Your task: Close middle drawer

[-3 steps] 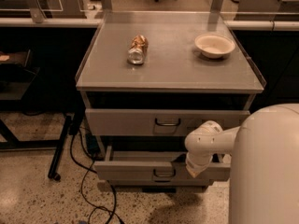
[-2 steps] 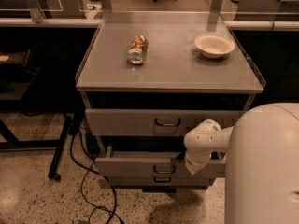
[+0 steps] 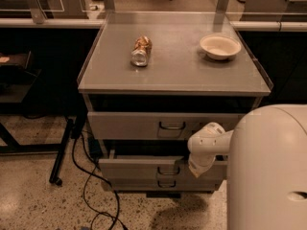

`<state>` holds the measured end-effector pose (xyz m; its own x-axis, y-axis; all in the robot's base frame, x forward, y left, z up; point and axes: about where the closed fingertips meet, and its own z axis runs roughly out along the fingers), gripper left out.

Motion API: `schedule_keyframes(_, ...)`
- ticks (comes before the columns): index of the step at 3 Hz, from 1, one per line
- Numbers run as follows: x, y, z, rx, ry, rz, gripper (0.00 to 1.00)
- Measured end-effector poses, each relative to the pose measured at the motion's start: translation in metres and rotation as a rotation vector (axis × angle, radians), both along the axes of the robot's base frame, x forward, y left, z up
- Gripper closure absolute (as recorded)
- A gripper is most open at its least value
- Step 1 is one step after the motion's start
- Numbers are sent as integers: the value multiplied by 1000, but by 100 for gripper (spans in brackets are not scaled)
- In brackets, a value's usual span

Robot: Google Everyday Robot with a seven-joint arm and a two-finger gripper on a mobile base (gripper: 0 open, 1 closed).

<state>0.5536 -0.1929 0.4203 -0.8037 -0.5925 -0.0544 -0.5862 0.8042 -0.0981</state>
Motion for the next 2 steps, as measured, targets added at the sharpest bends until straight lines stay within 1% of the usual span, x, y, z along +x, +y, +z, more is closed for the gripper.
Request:
schedule_keyframes(1,0,0,0,0,0,0,53)
schedule_keyframes(2,0,0,0,0,0,0,28)
